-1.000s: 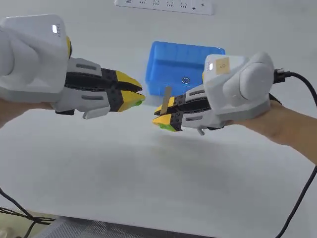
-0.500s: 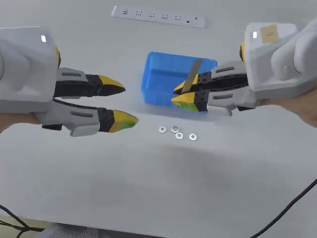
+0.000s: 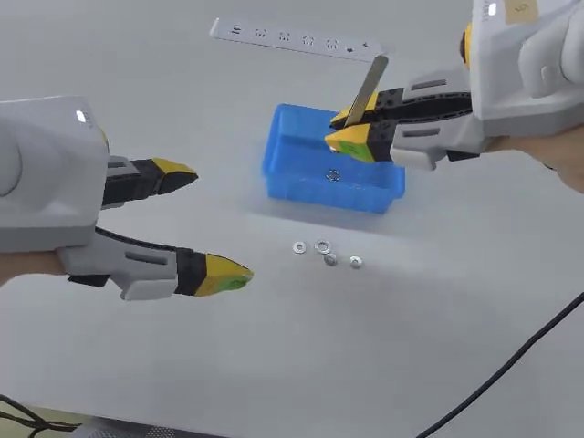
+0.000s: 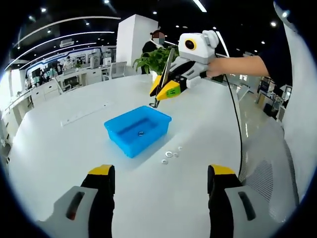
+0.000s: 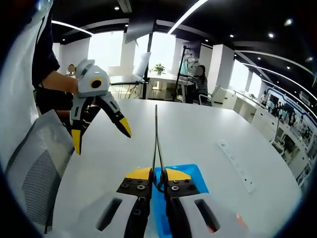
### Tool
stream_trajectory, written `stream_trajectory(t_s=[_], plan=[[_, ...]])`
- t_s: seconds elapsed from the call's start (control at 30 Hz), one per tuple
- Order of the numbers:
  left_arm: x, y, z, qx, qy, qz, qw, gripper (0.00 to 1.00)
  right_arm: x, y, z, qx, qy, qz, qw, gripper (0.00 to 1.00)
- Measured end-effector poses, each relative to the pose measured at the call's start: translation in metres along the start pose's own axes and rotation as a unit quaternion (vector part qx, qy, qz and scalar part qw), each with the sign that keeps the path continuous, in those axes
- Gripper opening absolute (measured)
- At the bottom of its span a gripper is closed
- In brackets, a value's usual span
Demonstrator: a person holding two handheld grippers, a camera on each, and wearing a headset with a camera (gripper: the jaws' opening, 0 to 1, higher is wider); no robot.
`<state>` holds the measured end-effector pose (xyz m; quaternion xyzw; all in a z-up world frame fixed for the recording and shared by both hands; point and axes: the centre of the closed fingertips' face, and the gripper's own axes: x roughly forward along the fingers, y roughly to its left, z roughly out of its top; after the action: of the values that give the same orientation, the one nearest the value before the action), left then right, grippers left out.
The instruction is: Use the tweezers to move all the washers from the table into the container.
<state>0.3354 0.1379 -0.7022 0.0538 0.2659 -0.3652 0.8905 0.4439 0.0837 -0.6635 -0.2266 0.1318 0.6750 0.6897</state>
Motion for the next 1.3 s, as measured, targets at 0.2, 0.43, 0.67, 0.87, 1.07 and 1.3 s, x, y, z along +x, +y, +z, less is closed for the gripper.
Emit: stream_trajectory(t_s=[0.2,0.43,0.67,0.87,1.07,1.3], plan=[[0.003,0.001,-0.004,0.000,0.004,-0.005,1.0000,0.84,0.013,-0.028,-0.022,0.002,0.015,-0.019,0.9997,0.09],[0.003,0.003,-0.010,-0.011,0.007,-0.005,0.9999,0.87,0.033,-0.040,-0.054,0.008,0.047,-0.012,0.9988,0.09],[0.003,0.003,-0.019,-0.015,0.024,-0.002,0.9996,0.89,0.044,-0.039,-0.079,0.023,0.065,-0.005,0.9976,0.09],[0.005,-0.003,-0.020,-0.021,0.024,-0.008,0.9995,0.88,0.050,-0.031,-0.091,0.028,0.069,0.005,0.9972,0.09],[0.006,-0.006,-0.023,-0.027,0.030,-0.011,0.9991,0.86,0.054,-0.027,-0.091,0.037,0.057,0.009,0.9976,0.10],[0.007,-0.007,-0.022,-0.029,0.028,-0.009,0.9991,0.86,0.054,-0.022,-0.094,0.034,0.061,0.014,0.9974,0.10]])
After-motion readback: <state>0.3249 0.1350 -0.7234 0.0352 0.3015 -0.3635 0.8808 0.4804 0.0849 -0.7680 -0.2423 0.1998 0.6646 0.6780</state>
